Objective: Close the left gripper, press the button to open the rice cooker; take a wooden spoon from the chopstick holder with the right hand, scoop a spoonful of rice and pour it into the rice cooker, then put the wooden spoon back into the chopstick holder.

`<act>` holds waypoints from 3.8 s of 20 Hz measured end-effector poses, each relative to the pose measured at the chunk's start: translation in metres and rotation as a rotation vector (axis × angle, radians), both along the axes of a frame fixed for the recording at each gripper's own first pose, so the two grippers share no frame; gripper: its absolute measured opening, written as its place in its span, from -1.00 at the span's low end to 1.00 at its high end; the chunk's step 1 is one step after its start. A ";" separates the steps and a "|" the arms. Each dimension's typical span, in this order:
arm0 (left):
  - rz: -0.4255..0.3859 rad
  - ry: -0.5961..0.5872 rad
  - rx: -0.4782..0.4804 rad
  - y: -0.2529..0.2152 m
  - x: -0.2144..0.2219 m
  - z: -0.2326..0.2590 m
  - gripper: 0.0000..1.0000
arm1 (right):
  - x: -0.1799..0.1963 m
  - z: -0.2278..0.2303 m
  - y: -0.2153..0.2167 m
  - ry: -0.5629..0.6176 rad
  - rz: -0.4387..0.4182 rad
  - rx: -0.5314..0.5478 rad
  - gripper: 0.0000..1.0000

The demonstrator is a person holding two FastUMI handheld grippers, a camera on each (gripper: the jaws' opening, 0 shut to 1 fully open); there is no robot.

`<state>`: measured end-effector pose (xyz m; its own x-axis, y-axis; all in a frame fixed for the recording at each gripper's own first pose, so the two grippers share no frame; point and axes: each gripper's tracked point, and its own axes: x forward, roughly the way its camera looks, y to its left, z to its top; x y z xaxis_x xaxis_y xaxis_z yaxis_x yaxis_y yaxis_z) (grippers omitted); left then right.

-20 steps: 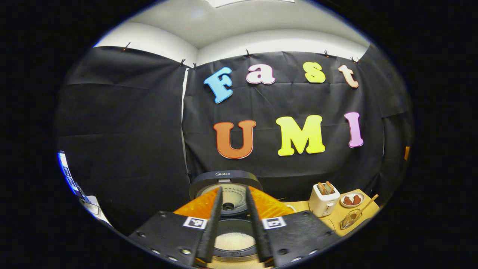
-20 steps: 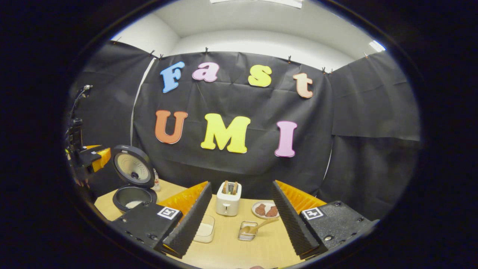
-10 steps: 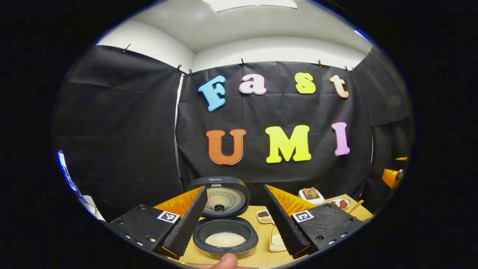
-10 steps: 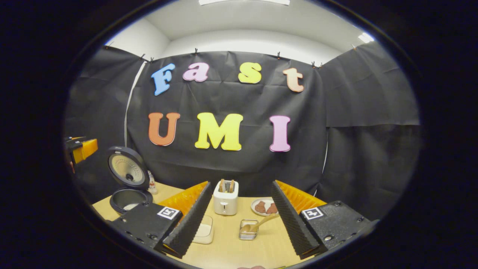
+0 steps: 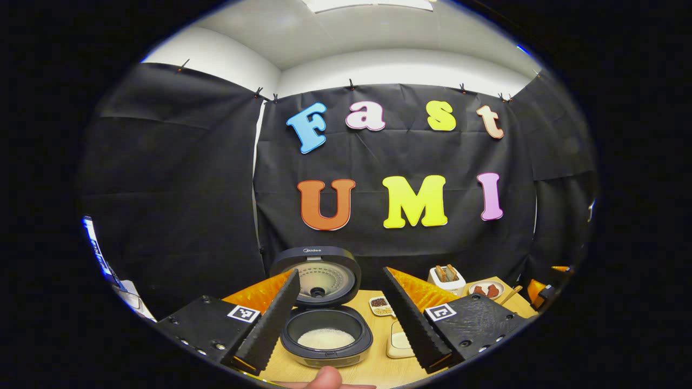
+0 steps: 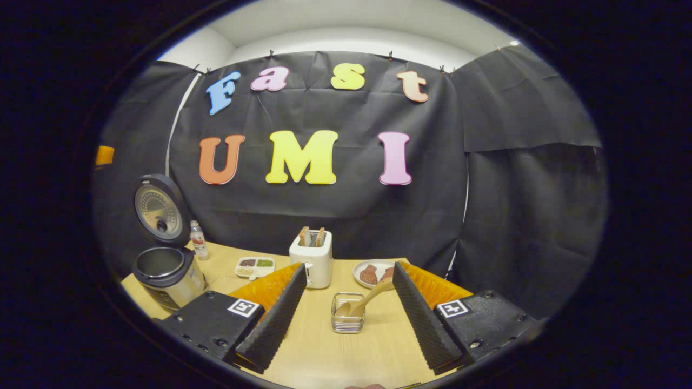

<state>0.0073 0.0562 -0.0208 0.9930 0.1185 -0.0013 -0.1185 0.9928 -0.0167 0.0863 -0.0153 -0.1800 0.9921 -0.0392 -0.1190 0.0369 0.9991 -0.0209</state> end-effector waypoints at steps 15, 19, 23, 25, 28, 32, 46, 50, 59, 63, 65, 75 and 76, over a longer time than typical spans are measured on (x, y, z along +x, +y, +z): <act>0.025 0.010 0.072 -0.008 0.022 -0.016 0.91 | 0.175 -0.141 -0.052 0.124 -0.084 0.195 1.00; 0.021 0.018 0.091 -0.014 0.027 -0.022 0.91 | 0.201 -0.145 -0.055 0.121 -0.080 0.227 1.00; 0.021 0.030 0.111 -0.016 0.030 -0.027 0.91 | 0.215 -0.144 -0.057 0.117 -0.070 0.261 0.87; 0.020 0.030 0.110 -0.017 0.031 -0.027 0.91 | 0.216 -0.147 -0.055 0.137 -0.047 0.245 0.58; 0.023 0.029 0.109 -0.017 0.031 -0.027 0.91 | 0.218 -0.141 -0.046 0.123 0.003 0.297 -0.31; 0.027 0.024 0.115 -0.014 0.029 -0.026 0.91 | 0.216 -0.133 -0.032 0.131 0.028 0.245 -0.51; 0.063 0.023 0.094 0.020 0.015 -0.029 0.91 | 0.192 -0.001 -0.004 0.017 0.059 0.029 -0.53; 0.087 0.036 0.089 0.037 0.007 -0.032 0.91 | 0.180 0.040 0.037 0.006 0.105 -0.038 -0.51; 0.134 0.026 0.117 0.068 -0.008 -0.039 0.91 | 0.160 0.060 0.177 0.000 0.284 -0.038 -0.42; 0.151 0.036 0.115 0.078 -0.011 -0.046 0.91 | 0.162 0.025 0.214 0.019 0.309 -0.022 -0.51; 0.158 0.042 0.119 0.084 -0.012 -0.048 0.91 | 0.164 0.004 0.223 0.046 0.310 -0.029 -0.42; 0.166 0.076 0.133 0.096 -0.009 -0.063 0.91 | 0.167 -0.064 0.230 0.153 0.283 -0.041 -0.53; 0.168 0.076 0.134 0.096 -0.009 -0.064 0.91 | 0.167 -0.071 0.228 0.161 0.275 -0.056 -0.53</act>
<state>-0.0014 0.1525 -0.0847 0.9569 0.2864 -0.0485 -0.2784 0.9518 0.1292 0.2535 0.2131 -0.2512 0.9350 0.2171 -0.2805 -0.2428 0.9682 -0.0599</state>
